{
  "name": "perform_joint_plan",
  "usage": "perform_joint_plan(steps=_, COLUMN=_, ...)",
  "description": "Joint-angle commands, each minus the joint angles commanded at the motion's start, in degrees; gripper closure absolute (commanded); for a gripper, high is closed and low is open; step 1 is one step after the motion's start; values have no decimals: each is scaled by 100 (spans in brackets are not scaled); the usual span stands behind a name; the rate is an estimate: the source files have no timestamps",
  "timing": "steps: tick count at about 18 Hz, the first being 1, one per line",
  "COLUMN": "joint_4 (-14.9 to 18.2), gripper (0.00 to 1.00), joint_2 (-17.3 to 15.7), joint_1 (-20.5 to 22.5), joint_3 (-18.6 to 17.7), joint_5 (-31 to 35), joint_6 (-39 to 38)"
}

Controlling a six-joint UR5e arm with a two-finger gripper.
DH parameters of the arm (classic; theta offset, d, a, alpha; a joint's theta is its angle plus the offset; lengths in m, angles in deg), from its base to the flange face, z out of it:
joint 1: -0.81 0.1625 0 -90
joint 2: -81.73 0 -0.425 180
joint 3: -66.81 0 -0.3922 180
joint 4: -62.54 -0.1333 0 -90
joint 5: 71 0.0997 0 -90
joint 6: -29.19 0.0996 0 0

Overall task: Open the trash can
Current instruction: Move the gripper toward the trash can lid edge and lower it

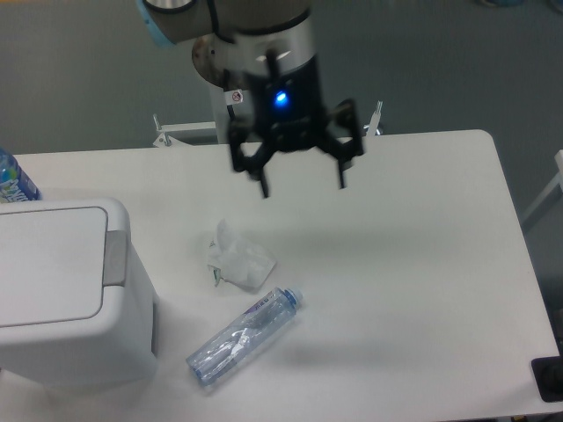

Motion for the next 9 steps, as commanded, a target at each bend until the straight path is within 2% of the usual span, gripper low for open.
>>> perform_joint_plan(steps=4, joint_4=-202, gripper=0, joint_2=35, joint_1=-62, joint_3=-9, joint_5=-519, joint_6=-502)
perform_joint_plan(steps=9, joint_4=-246, gripper=0, joint_2=220, joint_1=-360, joint_3=9, joint_5=-546, joint_6=-450)
